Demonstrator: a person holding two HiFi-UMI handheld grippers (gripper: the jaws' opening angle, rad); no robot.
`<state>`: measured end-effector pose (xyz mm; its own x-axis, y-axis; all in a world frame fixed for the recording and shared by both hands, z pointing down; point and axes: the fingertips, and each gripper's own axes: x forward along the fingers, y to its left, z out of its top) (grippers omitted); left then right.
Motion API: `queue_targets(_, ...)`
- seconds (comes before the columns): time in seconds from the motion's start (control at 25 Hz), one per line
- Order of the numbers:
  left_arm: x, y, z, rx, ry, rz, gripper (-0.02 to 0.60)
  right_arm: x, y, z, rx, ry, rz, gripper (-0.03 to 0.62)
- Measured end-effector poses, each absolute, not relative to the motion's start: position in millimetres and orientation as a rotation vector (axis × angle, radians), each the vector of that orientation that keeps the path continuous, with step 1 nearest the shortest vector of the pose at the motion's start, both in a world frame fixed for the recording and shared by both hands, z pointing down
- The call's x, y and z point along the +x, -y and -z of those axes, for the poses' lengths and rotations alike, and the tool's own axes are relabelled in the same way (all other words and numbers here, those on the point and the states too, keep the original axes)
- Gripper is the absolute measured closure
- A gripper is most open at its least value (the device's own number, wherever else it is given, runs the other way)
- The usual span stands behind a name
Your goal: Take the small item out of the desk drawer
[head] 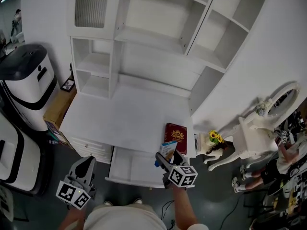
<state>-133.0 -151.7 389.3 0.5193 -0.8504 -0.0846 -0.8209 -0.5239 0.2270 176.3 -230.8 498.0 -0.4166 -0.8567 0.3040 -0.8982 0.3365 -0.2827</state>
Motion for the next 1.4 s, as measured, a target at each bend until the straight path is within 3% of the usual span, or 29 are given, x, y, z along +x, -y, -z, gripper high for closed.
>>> queue_targets(0.88, -157.4, 175.4, -347.1, 2.548, 1.587, 0.41, 0.566, 204.3, 210.9, -342.2, 1.719, 2.719, -0.216, 0.16)
queue_targets(1.4, -168.2, 174.3, -341.8, 2.519, 1.647, 0.43, 0.566, 217.8, 190.3, -311.7, 1.793, 2.719, -0.047, 0.16)
